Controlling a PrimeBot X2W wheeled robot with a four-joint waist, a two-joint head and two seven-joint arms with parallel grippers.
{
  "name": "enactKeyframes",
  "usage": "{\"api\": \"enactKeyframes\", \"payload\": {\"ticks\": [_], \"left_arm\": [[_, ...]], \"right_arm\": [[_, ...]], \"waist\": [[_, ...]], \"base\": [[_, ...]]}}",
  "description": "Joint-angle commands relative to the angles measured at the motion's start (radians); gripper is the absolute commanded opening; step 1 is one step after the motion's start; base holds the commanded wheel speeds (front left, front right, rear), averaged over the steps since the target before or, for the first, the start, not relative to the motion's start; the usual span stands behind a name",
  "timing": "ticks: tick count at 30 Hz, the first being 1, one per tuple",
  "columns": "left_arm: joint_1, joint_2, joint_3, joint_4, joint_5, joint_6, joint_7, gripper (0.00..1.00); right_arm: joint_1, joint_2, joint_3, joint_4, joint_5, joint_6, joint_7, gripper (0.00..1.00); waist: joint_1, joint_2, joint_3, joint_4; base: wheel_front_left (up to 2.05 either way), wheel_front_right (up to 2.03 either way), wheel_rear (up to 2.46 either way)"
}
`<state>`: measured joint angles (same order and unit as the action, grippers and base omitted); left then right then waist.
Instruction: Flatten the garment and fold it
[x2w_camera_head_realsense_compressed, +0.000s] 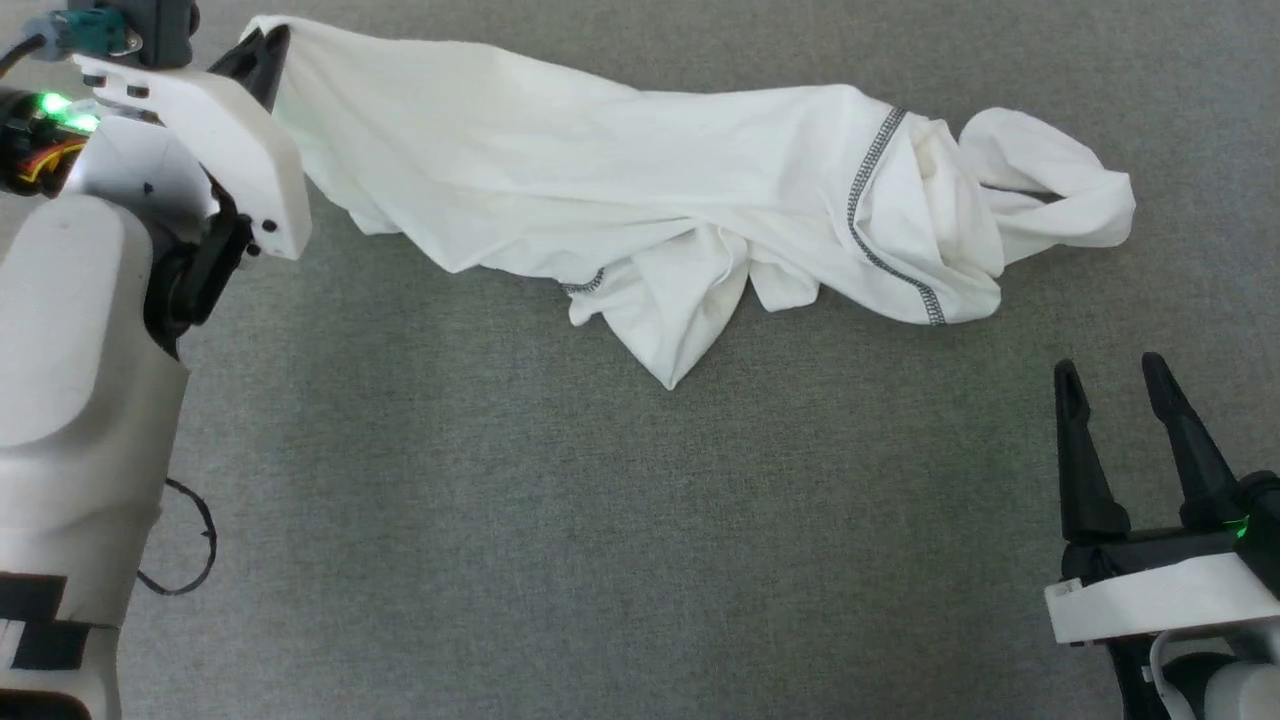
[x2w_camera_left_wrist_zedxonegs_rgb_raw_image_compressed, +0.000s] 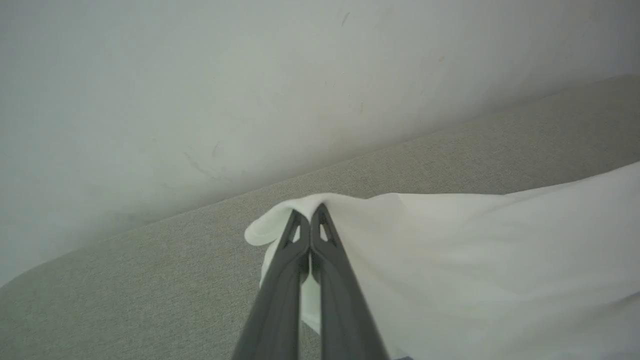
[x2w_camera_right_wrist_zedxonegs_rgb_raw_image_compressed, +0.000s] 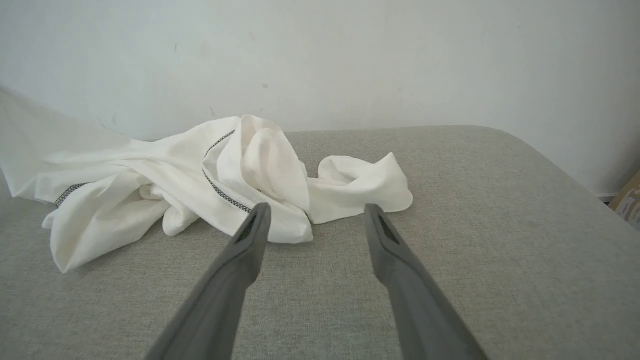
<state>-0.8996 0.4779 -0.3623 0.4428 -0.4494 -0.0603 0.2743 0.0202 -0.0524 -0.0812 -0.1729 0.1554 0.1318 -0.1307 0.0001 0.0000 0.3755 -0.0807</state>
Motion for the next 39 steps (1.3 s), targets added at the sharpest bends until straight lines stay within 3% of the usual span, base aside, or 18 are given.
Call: {"api": "enactKeyframes", "payload": {"ticks": [1, 2, 12, 20, 26, 32, 39], "left_arm": [[0.004, -0.007, 0.004, 0.010, -0.008, 0.004, -0.012, 0.56], [0.002, -0.012, 0.007, 0.019, -0.012, 0.007, -0.020, 1.00], [0.019, -0.034, 0.040, -0.028, -0.054, 0.004, -0.128, 1.00], [0.231, -0.046, 0.036, -0.349, -0.071, 0.059, -0.166, 1.00], [0.441, -0.118, -0.044, -0.569, -0.048, 0.136, -0.193, 1.00], [0.531, -0.215, -0.149, -0.524, -0.022, 0.166, -0.234, 1.00], [0.481, -0.293, -0.247, -0.377, 0.002, 0.139, -0.214, 1.00]], "right_arm": [[-0.014, 0.002, -0.003, -0.004, -0.009, -0.001, 0.006, 1.00], [-0.015, 0.002, -0.004, -0.004, -0.010, -0.001, 0.007, 1.00], [-0.002, 0.002, -0.006, 0.012, -0.014, -0.001, 0.020, 1.00], [0.032, 0.002, -0.005, 0.022, -0.005, -0.001, 0.029, 1.00], [0.053, 0.002, -0.023, 0.008, -0.004, -0.001, 0.033, 1.00], [0.057, 0.002, -0.031, -0.012, -0.009, -0.001, 0.041, 1.00], [0.046, 0.002, -0.034, -0.039, -0.016, -0.001, 0.051, 1.00]], "waist": [[-0.0001, 0.0000, 0.020, -0.007], [-0.0001, 0.0000, 0.022, -0.006], [-0.0001, 0.0000, -0.052, 0.038], [-0.0001, 0.0000, -0.128, 0.062], [-0.0001, 0.0000, -0.139, 0.073], [-0.0001, 0.0000, -0.119, 0.068], [-0.0001, 0.0000, -0.053, 0.058]], "base": [[0.00, 0.00, 0.00], [0.00, 0.00, 0.00], [0.00, 0.00, 0.00], [0.00, 0.00, 0.00], [0.00, 0.00, 0.00], [0.00, 0.00, 0.00], [0.00, 0.00, 0.00]]}}
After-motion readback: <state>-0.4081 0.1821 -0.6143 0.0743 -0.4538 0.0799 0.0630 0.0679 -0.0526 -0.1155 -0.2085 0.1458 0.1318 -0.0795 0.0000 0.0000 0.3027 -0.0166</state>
